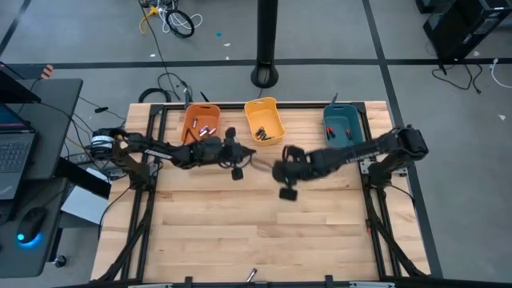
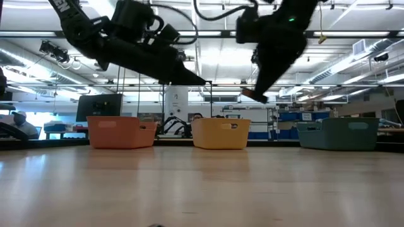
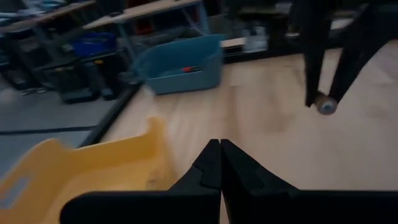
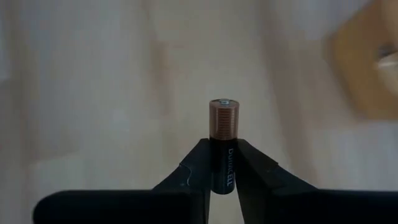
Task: Sort batteries
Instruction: Put the black battery into the yellow bin
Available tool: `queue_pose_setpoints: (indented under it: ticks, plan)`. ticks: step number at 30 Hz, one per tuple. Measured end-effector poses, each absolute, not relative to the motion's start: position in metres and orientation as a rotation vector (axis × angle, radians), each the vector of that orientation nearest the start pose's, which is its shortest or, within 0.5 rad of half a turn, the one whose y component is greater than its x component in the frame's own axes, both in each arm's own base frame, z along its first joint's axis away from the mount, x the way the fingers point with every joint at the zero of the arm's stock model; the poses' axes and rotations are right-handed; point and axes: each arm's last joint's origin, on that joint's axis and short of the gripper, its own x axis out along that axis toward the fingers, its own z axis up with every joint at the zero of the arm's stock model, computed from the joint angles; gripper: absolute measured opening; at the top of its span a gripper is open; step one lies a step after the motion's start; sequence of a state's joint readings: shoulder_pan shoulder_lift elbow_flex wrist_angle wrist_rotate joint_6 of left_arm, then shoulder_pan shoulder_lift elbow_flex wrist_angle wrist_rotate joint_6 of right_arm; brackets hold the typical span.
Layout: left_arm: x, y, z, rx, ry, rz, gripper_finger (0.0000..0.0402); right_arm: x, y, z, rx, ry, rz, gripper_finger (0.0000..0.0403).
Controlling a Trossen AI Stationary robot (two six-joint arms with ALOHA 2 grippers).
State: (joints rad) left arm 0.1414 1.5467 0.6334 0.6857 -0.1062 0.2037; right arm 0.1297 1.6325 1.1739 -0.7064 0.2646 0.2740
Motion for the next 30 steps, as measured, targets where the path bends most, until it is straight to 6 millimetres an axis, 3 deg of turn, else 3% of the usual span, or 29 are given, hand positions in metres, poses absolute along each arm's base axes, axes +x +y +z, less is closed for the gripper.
queue_pose_setpoints:
  ticks: [3, 7, 14, 23, 30]
  plan:
    - [0.29, 0.063, 0.183, 0.184, 0.217, 0.272, 0.0004, 0.325, 0.004, 0.234, 0.007, 1.094, -0.308, 0.006]
    - [0.273, 0.08, 0.176, 0.116, 0.126, 0.199, 0.0004, 0.332, -0.041, 0.246, 0.026, 1.027, -0.304, 0.0059]
    - [0.257, 0.09, 0.168, 0.101, 0.095, 0.118, 0.0004, 0.338, -0.125, 0.257, 0.02, 0.954, -0.341, 0.0059]
    - [0.251, 0.103, 0.164, 0.087, 0.133, 0.162, 0.0004, 0.369, -0.204, 0.23, 0.042, 1.122, -0.308, 0.0059]
    - [0.251, 0.103, 0.161, 0.074, 0.158, 0.141, 0.0004, 0.38, -0.243, 0.191, 0.078, 1.223, -0.273, 0.0059]
